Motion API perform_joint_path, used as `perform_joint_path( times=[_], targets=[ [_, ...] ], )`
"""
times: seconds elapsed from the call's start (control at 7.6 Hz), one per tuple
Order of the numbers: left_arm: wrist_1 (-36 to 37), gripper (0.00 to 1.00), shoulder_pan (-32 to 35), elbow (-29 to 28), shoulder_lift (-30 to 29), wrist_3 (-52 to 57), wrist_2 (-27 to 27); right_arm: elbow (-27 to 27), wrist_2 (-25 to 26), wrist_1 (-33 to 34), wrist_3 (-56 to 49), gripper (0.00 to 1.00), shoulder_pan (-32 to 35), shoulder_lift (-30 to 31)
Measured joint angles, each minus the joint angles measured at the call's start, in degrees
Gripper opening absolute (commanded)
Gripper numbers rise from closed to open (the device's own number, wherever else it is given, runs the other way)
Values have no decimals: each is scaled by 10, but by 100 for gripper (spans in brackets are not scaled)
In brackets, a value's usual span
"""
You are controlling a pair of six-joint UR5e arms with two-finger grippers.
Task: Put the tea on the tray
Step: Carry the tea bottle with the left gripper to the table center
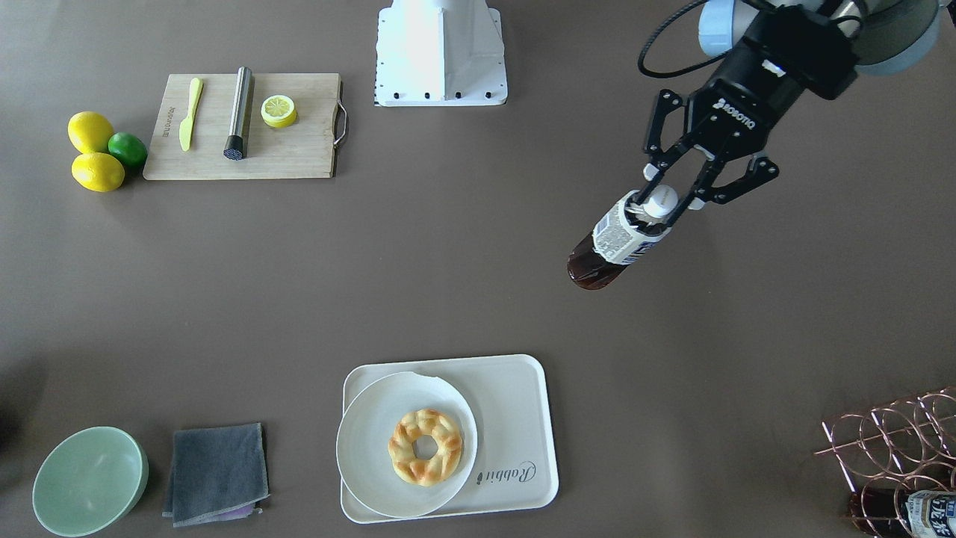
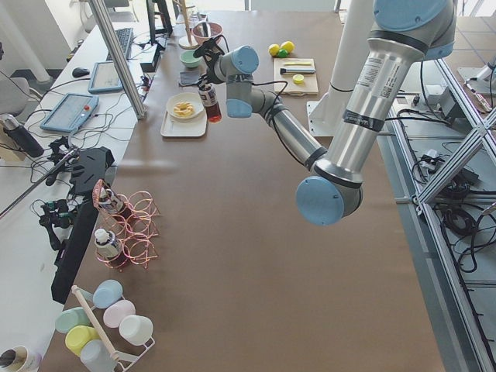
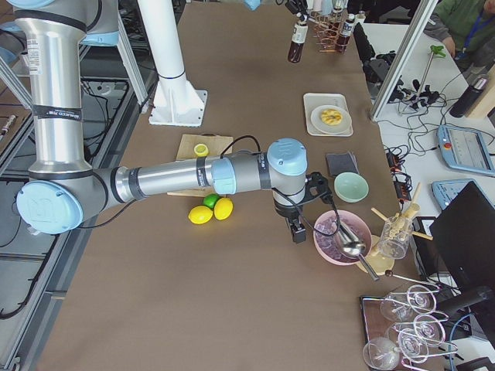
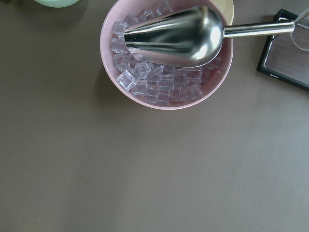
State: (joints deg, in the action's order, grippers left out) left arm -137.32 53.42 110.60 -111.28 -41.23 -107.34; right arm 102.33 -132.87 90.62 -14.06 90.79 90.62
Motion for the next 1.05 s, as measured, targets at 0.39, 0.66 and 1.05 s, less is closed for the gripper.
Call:
perform_joint_path(
  times=[0.39,0.66,1.05],
  targets=[
    [49,0,-156,-3,-44,34,181,-2,-1,0,1,100,-2,-1],
    [58,0,-259,-10,-59,58,291,-5,-2,0,1,100,-4,-7],
    [58,0,-347,-30,-76,64,390,-6,-4,1,11,100,-19,-23]
  ],
)
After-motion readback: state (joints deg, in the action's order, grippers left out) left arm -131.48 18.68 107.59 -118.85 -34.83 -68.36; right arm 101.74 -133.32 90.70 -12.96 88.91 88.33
